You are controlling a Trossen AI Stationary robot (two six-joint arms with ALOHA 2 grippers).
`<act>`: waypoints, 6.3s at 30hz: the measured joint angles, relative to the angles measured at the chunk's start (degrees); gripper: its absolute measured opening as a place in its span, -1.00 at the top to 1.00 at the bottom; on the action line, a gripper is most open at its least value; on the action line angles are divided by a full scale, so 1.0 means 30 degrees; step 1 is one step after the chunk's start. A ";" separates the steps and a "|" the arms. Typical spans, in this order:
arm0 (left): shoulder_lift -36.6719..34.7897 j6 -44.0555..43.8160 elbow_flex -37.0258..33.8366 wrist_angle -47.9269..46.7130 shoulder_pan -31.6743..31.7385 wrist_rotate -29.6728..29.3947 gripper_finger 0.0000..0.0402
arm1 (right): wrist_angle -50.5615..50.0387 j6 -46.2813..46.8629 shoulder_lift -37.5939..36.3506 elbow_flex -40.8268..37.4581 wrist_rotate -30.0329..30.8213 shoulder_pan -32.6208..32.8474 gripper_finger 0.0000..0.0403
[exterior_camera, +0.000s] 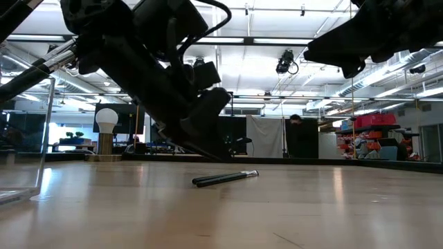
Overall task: Put items in baskets/containers
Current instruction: Put the black eyeshadow brush into the transparent organizer
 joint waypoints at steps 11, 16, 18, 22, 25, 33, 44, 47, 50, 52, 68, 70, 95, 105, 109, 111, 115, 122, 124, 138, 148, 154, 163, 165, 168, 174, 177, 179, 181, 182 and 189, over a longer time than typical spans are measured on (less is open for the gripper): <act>0.0000 -0.1485 0.0000 -0.1199 0.0187 -0.1215 0.12 | 0.0056 0.0131 0.0000 0.0000 0.0000 0.0000 0.42; 0.0000 -0.1868 -0.0007 -0.1543 0.0207 -0.1421 0.12 | 0.0060 0.0059 0.0000 0.0000 0.0001 0.0000 0.42; 0.0000 -0.2027 -0.0007 -0.1622 0.0359 -0.0995 0.12 | 0.0064 0.0058 0.0000 0.0000 0.0000 0.0000 0.42; 0.0000 -0.2242 -0.0015 -0.1668 0.0585 -0.0675 0.12 | 0.0058 0.0124 0.0000 0.0000 0.0000 -0.0004 0.42; 0.0000 -0.2300 -0.0015 -0.1870 0.0646 -0.0644 0.12 | 0.0058 0.0121 0.0000 0.0000 0.0000 0.0000 0.42; 0.0000 -0.2723 -0.0022 -0.2106 0.0646 -0.0630 0.12 | 0.0051 -0.0007 0.0003 0.0000 0.0000 -0.0005 0.42; -0.0007 -0.3010 -0.0025 -0.0249 -0.0171 -0.0110 0.12 | 0.0044 -0.0018 0.0007 0.0000 0.0000 0.0000 0.42; 0.0331 -0.2996 -0.0016 0.0321 -0.0216 0.0837 0.12 | 0.0058 -0.0022 0.0007 0.0000 0.0000 -0.0007 0.42; 0.1060 -0.2619 -0.0036 0.1222 -0.0302 0.1079 0.12 | 0.0059 -0.0022 0.0007 0.0000 0.0000 -0.0006 0.42; 0.1368 -0.2555 -0.0018 0.1623 -0.0309 0.0913 0.12 | 0.0096 -0.0036 0.0007 0.0000 0.0000 -0.0007 0.42; 0.0700 -0.2329 -0.0029 0.1502 -0.0396 0.0289 0.12 | 0.0015 0.0058 0.0015 0.0000 0.0000 -0.0007 0.42; 0.0685 -0.2336 -0.0002 0.1890 -0.0504 0.0216 0.12 | 0.0009 0.0066 0.0015 0.0000 0.0000 -0.0007 0.42; 0.1440 -0.1270 0.0000 0.3782 -0.0833 -0.0130 0.12 | -0.0036 0.0043 0.0015 0.0000 0.0000 -0.0058 0.42; 0.2518 -0.0988 0.0051 0.4775 -0.0817 0.0235 0.12 | -0.0062 -0.0006 0.0015 -0.0007 0.0006 -0.0080 0.42; 0.2506 -0.0968 0.0058 0.4535 -0.0804 0.0198 0.12 | -0.0156 0.0128 0.0015 -0.0007 0.0000 -0.0080 0.42; 0.2504 -0.0974 0.0058 0.4396 -0.0797 0.0157 0.12 | -0.0175 0.0131 0.0015 -0.0007 0.0000 -0.0073 0.42; 0.2403 -0.0966 0.0080 0.3629 -0.0789 0.0052 0.12 | -0.0182 0.0131 0.0015 -0.0007 0.0000 -0.0073 0.42; 0.1065 -0.1049 0.0011 -0.0851 -0.0714 -0.1259 0.12 | -0.0229 0.0131 0.0015 -0.0007 0.0000 -0.0073 0.42; 0.0830 -0.1001 -0.0007 -0.1725 -0.0630 -0.1590 0.12 | -0.0244 0.0131 0.0015 -0.0007 -0.0007 -0.0073 0.42; 0.0714 0.1616 -0.0189 -0.1510 0.0454 -0.0476 0.12 | -0.0457 0.0175 0.0015 -0.0007 -0.0002 -0.0073 0.42; 0.0372 0.3881 -0.4570 0.7753 0.0894 0.1332 0.12 | -0.0539 0.0197 0.0015 -0.0007 0.0000 -0.0073 0.42; 0.0355 0.3500 -0.6343 0.9782 0.0754 0.1299 0.12 | -0.0510 0.0335 0.0015 -0.0007 0.0000 -0.0073 0.42; 0.0321 0.3602 -0.6652 0.9436 0.0172 0.0814 0.12 | -0.0347 0.0605 0.0015 -0.0007 0.0000 -0.0191 0.42; 0.0320 0.3616 -0.6666 0.9248 0.0172 0.0863 0.15 | -0.0347 0.0597 0.0015 -0.0007 -0.0002 -0.0240 0.42; 0.0313 0.3656 -0.6886 0.9282 0.0210 0.0893 0.26 | -0.0342 0.0568 0.0015 -0.0007 0.0000 -0.0277 0.42; 0.0306 0.3573 -0.7195 0.9362 0.0318 0.1046 0.61 | -0.0335 0.0561 0.0015 -0.0007 -0.0002 -0.0277 0.42; 0.0306 0.3602 -0.7231 0.9341 0.0332 0.1158 0.78 | -0.0335 0.0554 0.0015 -0.0007 0.0000 -0.0277 0.42; 0.0289 0.3585 -0.7235 0.9229 0.0357 0.1187 0.87 | -0.0335 0.0554 0.0015 -0.0007 0.0000 -0.0277 0.42; 0.0262 0.3586 -0.7235 0.9100 0.0435 0.1318 0.93 | -0.0335 0.0554 0.0015 -0.0007 -0.0007 -0.0277 0.42; 0.0262 0.3580 -0.7235 0.9092 0.0442 0.1359 0.93 | -0.0335 0.0554 0.0015 -0.0007 0.0000 -0.0277 0.42; 0.0262 0.3573 -0.7235 0.9092 0.0442 0.1417 0.92 | -0.0356 0.0554 0.0015 -0.0007 0.0000 -0.0277 0.42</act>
